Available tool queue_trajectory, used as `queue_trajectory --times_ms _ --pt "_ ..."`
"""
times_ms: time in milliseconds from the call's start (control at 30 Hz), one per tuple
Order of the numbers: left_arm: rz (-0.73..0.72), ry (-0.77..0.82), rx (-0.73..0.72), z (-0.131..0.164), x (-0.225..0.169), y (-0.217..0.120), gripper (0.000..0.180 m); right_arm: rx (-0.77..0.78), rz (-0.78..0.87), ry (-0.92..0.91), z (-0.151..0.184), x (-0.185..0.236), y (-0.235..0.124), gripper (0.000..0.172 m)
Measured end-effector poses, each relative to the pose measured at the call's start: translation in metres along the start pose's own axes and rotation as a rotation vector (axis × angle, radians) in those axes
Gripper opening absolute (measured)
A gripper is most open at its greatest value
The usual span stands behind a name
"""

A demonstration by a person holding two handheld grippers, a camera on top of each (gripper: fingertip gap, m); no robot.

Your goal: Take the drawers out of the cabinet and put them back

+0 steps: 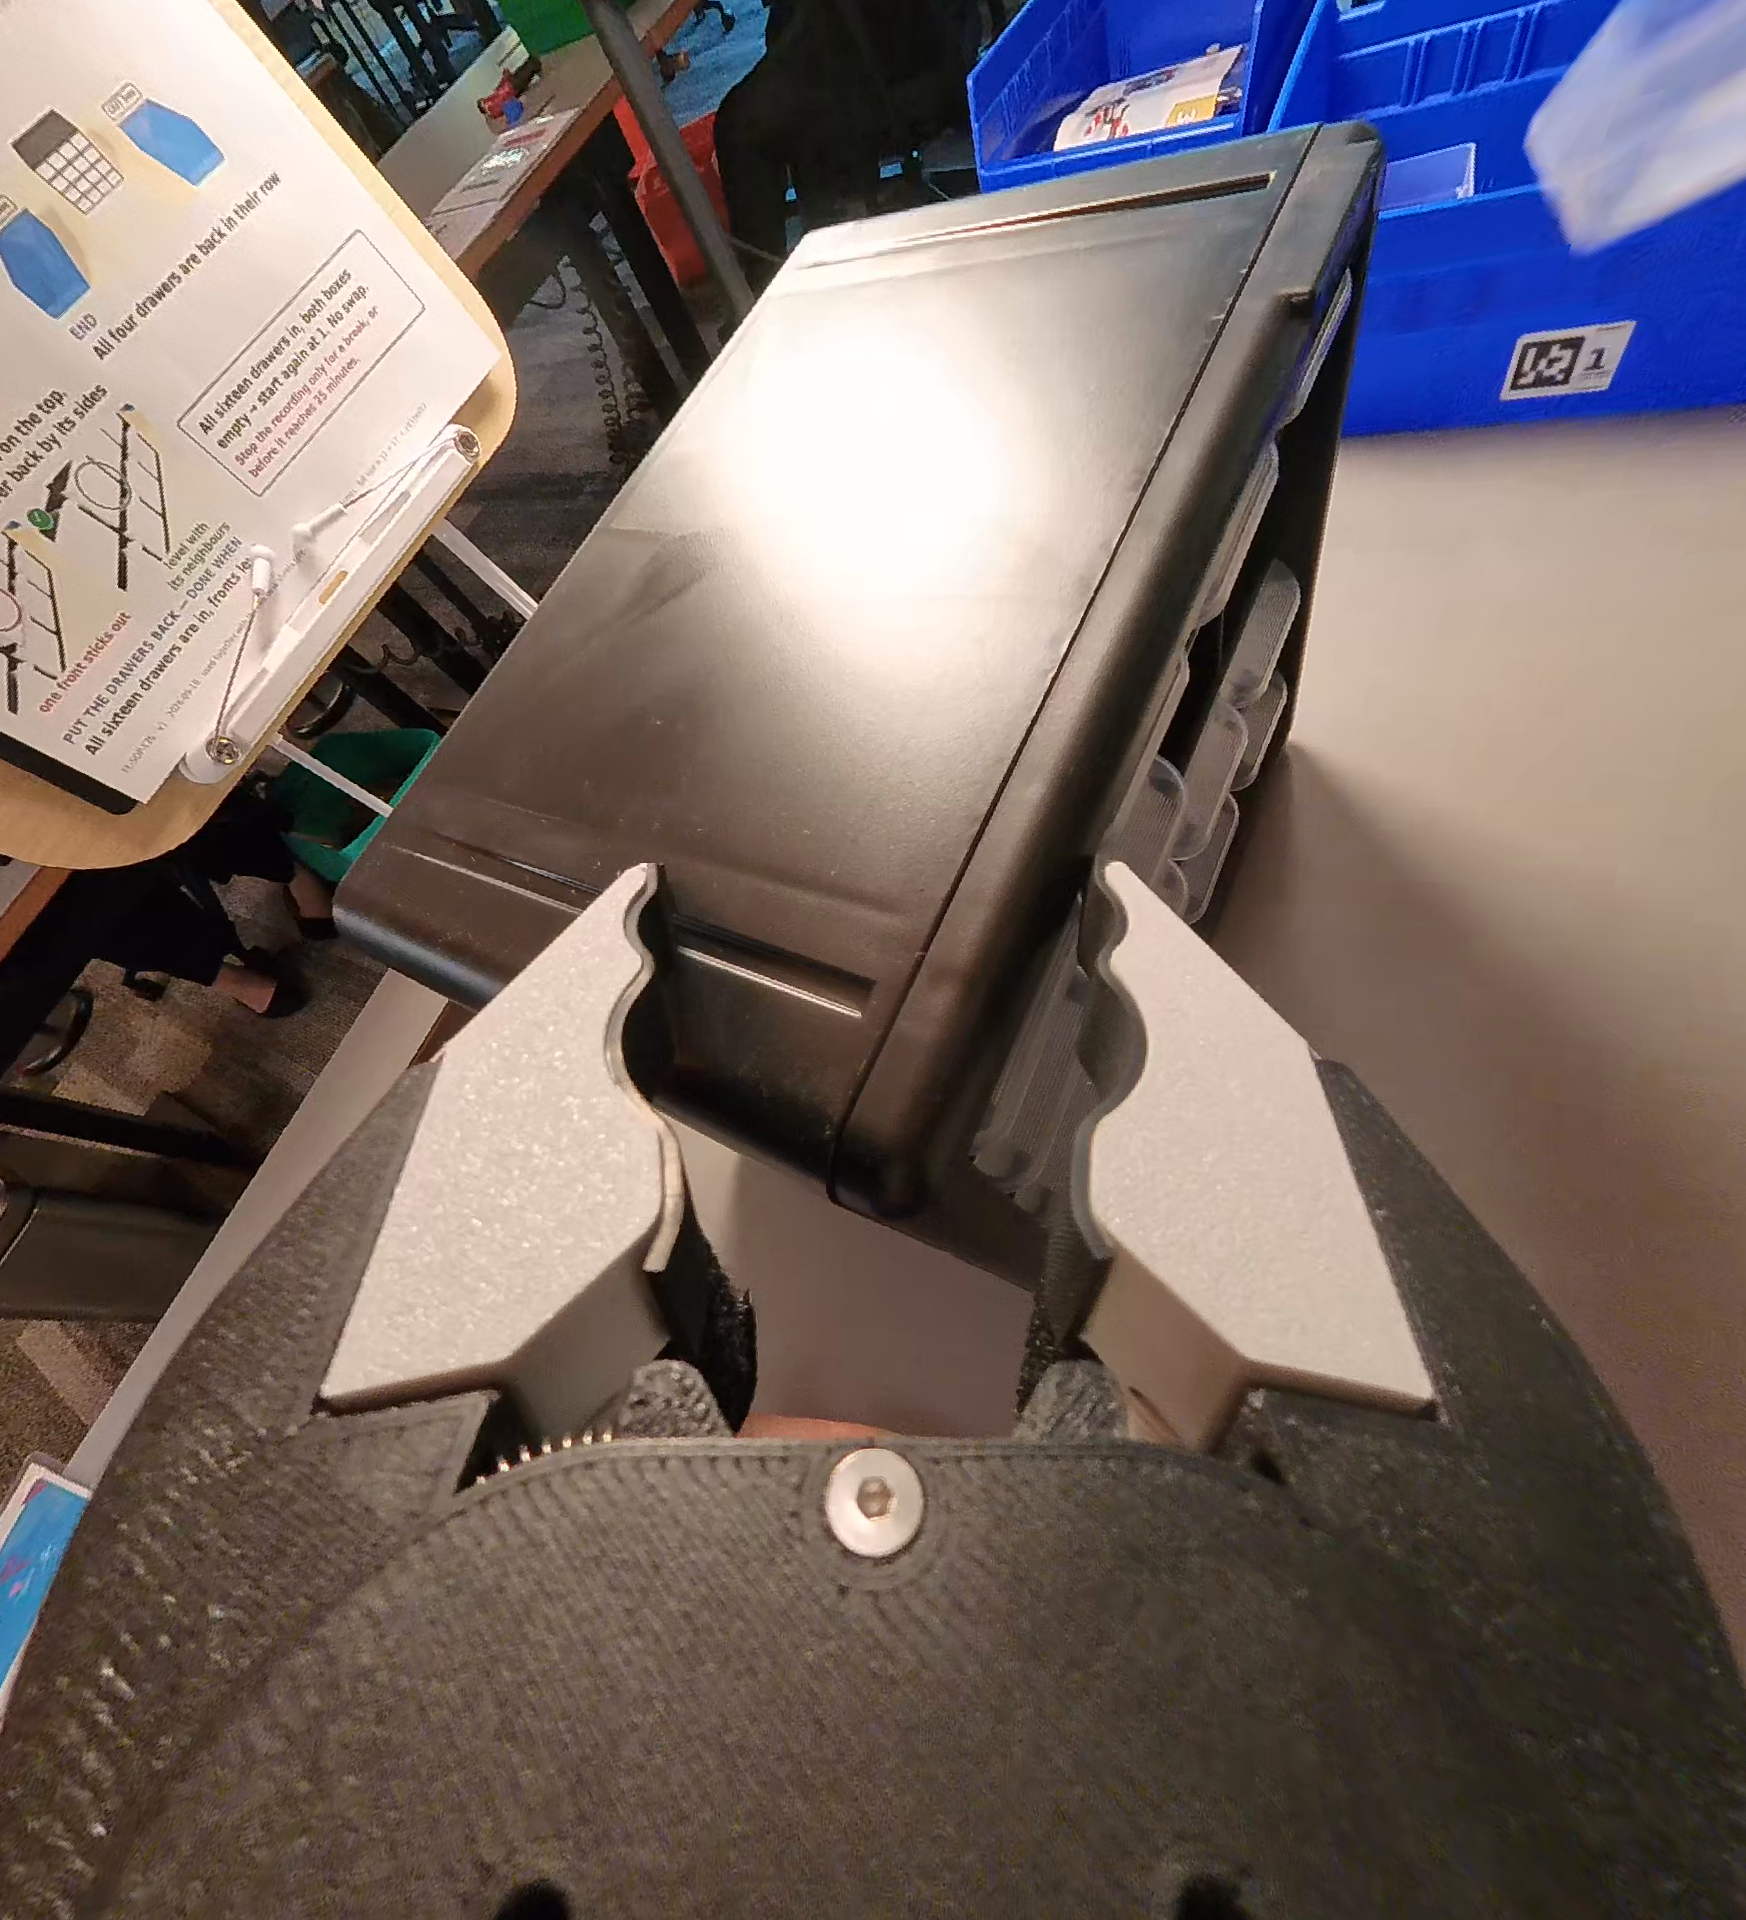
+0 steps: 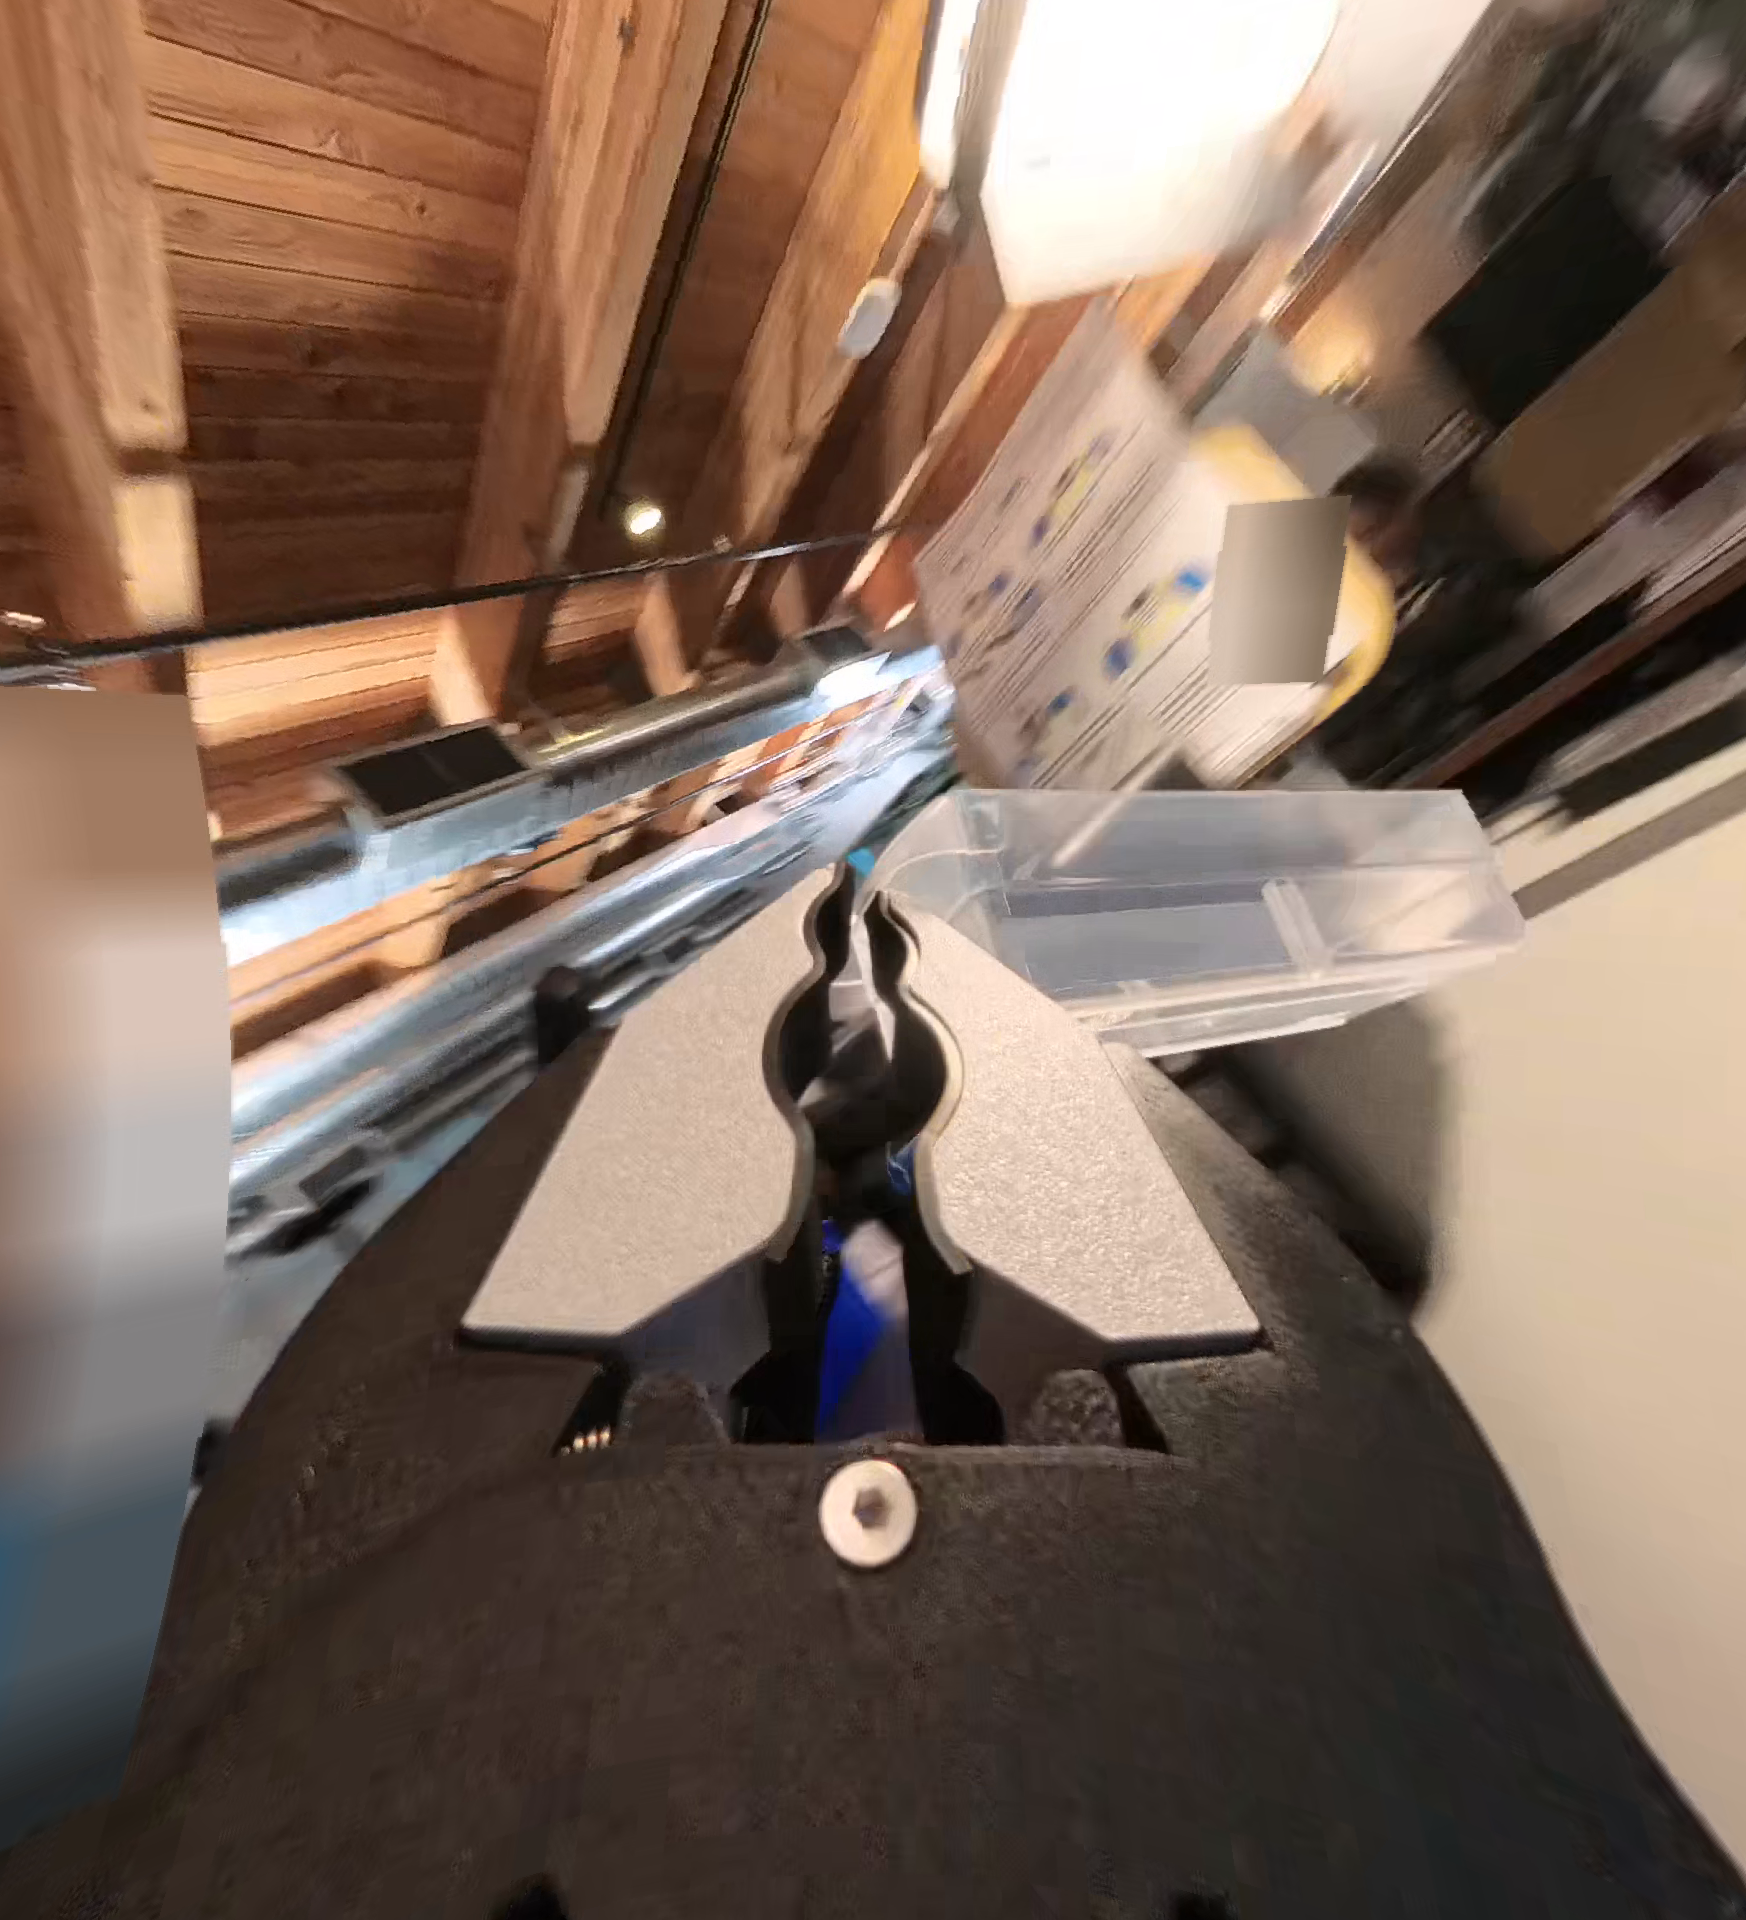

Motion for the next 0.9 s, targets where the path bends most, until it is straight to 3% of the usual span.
queue_trajectory --times_ms 133,233,400,500,567,633,733,900 --pt "-0.002 0.001 0.002 0.000 0.000 0.000 0.079 -0.101 0.239 -0.201 -0.093 -0.047 -0.044 0.003" --pt "-0.004 0.001 0.005 0.000 0.000 0.000 0.079 -0.106 0.367 -0.177 -0.122 -0.098 -0.071 0.002" --pt "-0.014 0.002 0.011 0.000 0.000 0.000 0.081 -0.034 0.508 -0.009 -0.103 -0.170 -0.092 0.004" --pt "-0.015 0.003 0.010 0.000 0.000 0.000 0.081 0.057 0.592 0.010 -0.082 -0.186 -0.097 0.000" --pt "-0.014 0.004 0.010 0.000 0.000 0.000 0.081 0.122 0.634 -0.019 -0.074 -0.188 -0.100 0.010" --pt "-0.013 0.006 0.010 0.000 0.000 0.001 0.079 0.184 0.654 -0.030 -0.068 -0.184 -0.102 0.035" --pt "-0.011 0.009 0.010 0.000 0.000 0.001 0.081 0.308 0.723 -0.138 -0.059 -0.180 -0.110 0.055" --pt "-0.013 0.009 0.011 0.000 0.000 0.001 0.081 0.538 0.767 -0.306 -0.041 -0.176 -0.123 0.067"
Point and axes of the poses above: each gripper's, where its closed fingertips meet, y out along the fingers, z out of its underside, x = y × z across the jaws, the point moved 1 cm from there along -y, back along the fingers
